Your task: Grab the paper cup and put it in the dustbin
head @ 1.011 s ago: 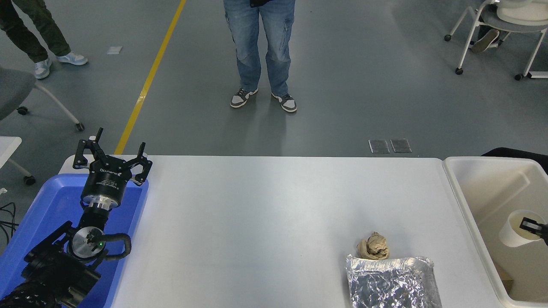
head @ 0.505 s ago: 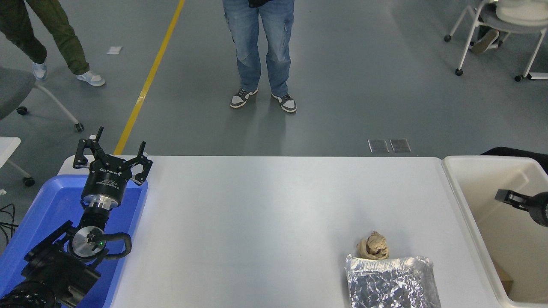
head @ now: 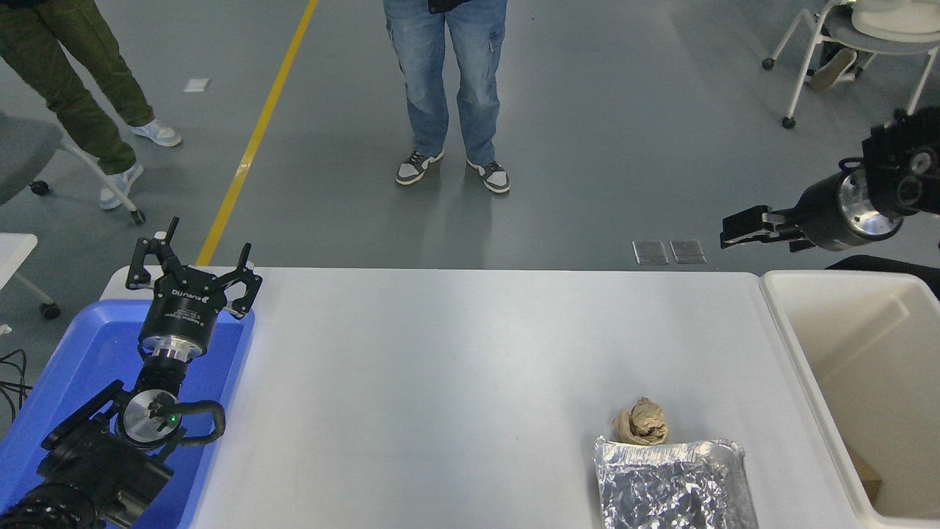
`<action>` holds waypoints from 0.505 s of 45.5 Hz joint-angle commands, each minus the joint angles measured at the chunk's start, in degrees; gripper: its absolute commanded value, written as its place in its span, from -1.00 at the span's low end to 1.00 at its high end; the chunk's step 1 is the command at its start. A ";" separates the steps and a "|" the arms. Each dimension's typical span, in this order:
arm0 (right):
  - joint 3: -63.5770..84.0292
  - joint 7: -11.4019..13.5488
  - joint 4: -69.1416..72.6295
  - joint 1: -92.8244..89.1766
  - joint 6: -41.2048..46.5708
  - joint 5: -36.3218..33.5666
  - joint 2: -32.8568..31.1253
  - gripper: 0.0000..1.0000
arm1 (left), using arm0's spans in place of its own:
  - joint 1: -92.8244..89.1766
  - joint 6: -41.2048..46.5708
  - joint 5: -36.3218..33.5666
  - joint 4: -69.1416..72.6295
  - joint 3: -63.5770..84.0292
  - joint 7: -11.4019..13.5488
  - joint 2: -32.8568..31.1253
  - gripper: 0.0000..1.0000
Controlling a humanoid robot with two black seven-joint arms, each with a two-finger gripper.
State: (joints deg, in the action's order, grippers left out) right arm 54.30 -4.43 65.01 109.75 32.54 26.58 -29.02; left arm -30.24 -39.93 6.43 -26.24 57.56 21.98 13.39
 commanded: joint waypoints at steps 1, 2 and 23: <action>4.06 -0.41 3.28 11.79 12.46 -13.83 10.83 1.00 | 0.00 0.03 -0.01 0.05 0.01 0.00 0.06 1.00; 4.06 -0.41 3.28 12.50 12.46 -14.45 11.35 1.00 | 0.09 0.03 -0.01 -0.04 0.01 0.08 0.06 1.00; 2.39 0.12 9.26 21.91 12.46 -17.79 12.85 1.00 | 0.18 0.38 0.17 0.05 0.10 0.26 0.06 1.00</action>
State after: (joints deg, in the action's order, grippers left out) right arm 56.68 -4.39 70.90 127.42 43.86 10.84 -17.32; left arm -30.08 -39.64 6.57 -26.20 57.57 22.18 13.43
